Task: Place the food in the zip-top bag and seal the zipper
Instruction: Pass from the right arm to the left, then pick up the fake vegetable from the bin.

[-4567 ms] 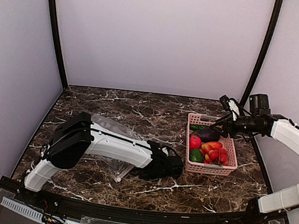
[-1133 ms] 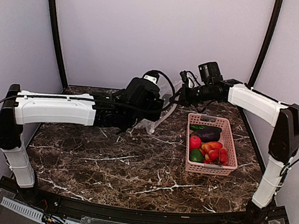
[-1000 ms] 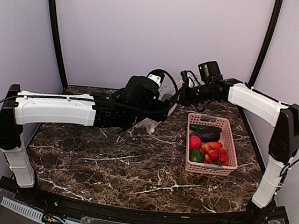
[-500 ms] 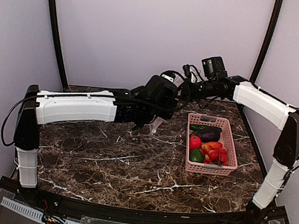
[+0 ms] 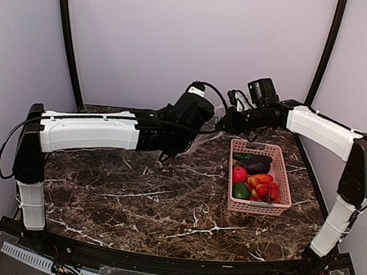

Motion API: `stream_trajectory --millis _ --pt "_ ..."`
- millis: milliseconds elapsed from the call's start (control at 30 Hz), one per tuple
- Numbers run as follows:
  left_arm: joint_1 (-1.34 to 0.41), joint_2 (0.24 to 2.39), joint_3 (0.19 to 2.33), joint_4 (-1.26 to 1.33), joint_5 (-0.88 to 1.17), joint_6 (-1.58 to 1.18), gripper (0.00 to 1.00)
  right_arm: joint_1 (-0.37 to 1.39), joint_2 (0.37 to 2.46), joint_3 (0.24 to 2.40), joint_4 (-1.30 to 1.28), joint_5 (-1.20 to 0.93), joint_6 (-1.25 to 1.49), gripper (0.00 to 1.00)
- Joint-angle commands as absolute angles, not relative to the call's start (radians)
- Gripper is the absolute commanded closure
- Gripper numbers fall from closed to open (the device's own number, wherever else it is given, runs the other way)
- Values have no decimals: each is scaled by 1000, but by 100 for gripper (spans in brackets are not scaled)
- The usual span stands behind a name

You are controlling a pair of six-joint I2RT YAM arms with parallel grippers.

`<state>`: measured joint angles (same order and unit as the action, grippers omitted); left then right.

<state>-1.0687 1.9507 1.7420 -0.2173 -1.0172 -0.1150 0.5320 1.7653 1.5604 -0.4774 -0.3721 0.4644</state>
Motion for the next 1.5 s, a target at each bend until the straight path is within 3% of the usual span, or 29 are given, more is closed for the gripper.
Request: stream_trajectory --millis 0,267,433,567,833,1067,1300,1467 --pt "-1060 1824 1680 -103 -1112 -34 91 497 1744 1511 -479 -371 439 100" --pt "-1060 1772 1606 -166 -1093 -117 98 494 1689 1478 -431 -425 354 99" --pt "-1057 1752 1575 -161 -1038 -69 99 494 1659 1449 -314 -833 274 73" --pt "-1056 1742 1567 -159 -1033 42 99 480 1622 1475 -351 -940 191 61" --pt "-1041 1560 1391 -73 -1092 242 99 364 1538 1478 -571 -909 -89 51" --pt "-994 1300 1195 -125 -852 366 99 291 1428 1350 -652 -787 -368 50" --pt "-995 1423 1298 -346 -631 255 99 287 1433 1285 -727 -602 -536 53" --pt "-994 1563 1351 -307 -591 215 99 284 1449 1273 -784 -545 -540 54"
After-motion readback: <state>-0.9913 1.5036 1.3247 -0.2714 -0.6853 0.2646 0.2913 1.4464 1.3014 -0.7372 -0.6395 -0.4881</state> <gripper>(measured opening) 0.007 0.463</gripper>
